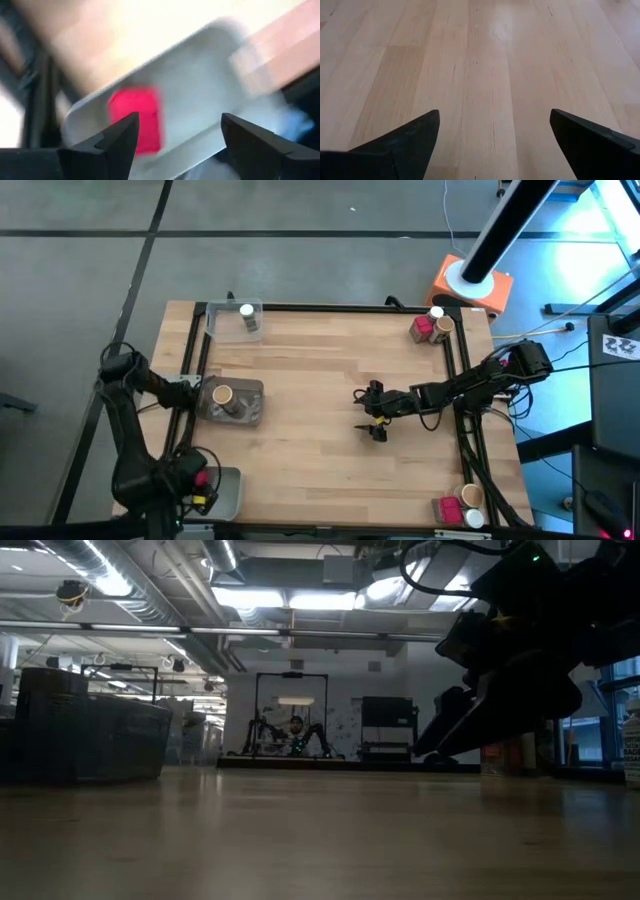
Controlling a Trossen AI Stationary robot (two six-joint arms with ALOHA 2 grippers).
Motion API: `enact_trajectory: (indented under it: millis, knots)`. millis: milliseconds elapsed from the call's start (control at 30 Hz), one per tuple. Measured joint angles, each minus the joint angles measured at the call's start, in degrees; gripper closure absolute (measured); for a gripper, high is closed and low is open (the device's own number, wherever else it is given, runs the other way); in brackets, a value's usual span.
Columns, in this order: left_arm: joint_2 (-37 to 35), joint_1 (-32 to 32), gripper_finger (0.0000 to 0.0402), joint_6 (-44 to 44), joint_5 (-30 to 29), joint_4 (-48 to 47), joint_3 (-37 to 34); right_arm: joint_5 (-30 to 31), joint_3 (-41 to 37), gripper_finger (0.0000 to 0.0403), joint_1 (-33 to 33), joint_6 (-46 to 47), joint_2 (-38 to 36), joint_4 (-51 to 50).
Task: Sort spices by type
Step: Put the top red spice can into the gray bin
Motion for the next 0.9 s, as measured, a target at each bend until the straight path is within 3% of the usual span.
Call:
enact_trajectory:
  millis: [133,233,600,900]
  knots:
    - [-2.17,2.86,0.0139,7.00,-10.48,1.77,0.02,0.00,0.00,0.0024,0.00,0.00,0.00,-0.14]
    - [-2.56,6.63,0.0139,14.32,-13.87,2.57,0.09,0.00,0.00,0.0024,0.00,-0.04,0.00,-0.34]
    - [-0.36,27.14,0.0139,52.57,-14.25,9.83,0.04,0.00,0.00,0.0024,0.00,-0.57,0.00,-0.36]
    - [0.71,40.25,0.0139,89.47,-13.86,25.76,-0.77,0.00,0.00,0.0024,0.00,-2.12,-1.41,-1.76]
